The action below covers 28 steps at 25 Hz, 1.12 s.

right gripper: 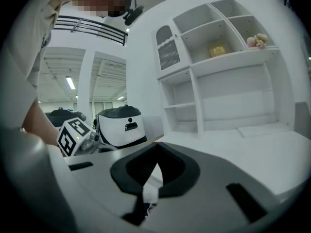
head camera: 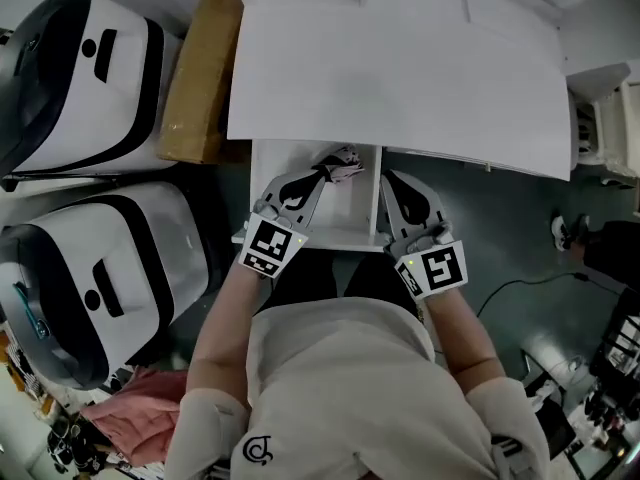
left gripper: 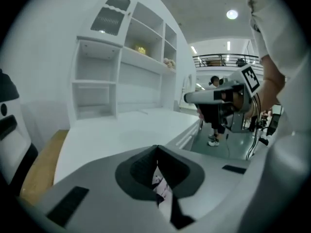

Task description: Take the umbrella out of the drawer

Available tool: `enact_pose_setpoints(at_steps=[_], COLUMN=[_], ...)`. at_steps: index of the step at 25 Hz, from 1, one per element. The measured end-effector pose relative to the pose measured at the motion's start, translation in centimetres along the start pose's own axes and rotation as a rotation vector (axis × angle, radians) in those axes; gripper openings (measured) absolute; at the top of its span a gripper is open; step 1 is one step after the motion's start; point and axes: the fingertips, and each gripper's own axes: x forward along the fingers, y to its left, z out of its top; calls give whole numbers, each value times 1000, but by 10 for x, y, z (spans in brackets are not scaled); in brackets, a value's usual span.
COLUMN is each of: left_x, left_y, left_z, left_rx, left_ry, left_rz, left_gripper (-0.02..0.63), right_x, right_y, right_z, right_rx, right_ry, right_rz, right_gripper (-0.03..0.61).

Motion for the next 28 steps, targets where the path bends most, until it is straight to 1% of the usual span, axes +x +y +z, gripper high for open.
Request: enact_pose_setpoints(at_steps=[3, 5, 6, 9, 10, 11, 15, 17, 19, 23, 25, 28], left_x=[25, 41, 47, 60, 64, 68, 83, 90, 98, 113, 119, 130], left_y=[2, 3, 2, -9, -11, -13, -7, -3, 0, 1, 1, 2], left_z=[-41, -72, -88, -129, -140, -150, -185, -201, -215, -239, -250, -258], left_rx=[0, -4, -7, -27, -30, -29, -21, -3, 16, 46, 74, 92], left_ry=[80, 161, 205, 325, 360, 389, 489, 544, 584, 642, 678, 695], left_rz=[-78, -122, -148, -248, -272, -286, -299, -292, -288, -291, -292, -279], left_gripper=[12, 20, 34, 149, 222, 270, 359, 380, 387, 397, 399, 397], right_x=[5, 8, 8, 9, 10, 11, 15, 17, 18, 19, 17, 14], right_y=[-5, -7, -7, -7, -7, -7, -11, -12, -12, -18, -24, -34], right_z=[-11, -18, -22, -36, -42, -47, -65, -73, -79, -89, -93, -100], right_rx=[13, 9, 6, 3, 5, 10, 29, 42, 50, 57, 62, 69], right_ry=[-7, -1, 6, 40, 51, 61, 85, 96, 104, 118, 122, 137], right_rz=[-35, -58, -70, -100, -107, -114, -156, -173, -183, -204, -224, -256], right_gripper=[6, 6, 6, 6, 6, 6, 6, 6, 6, 6, 6, 6])
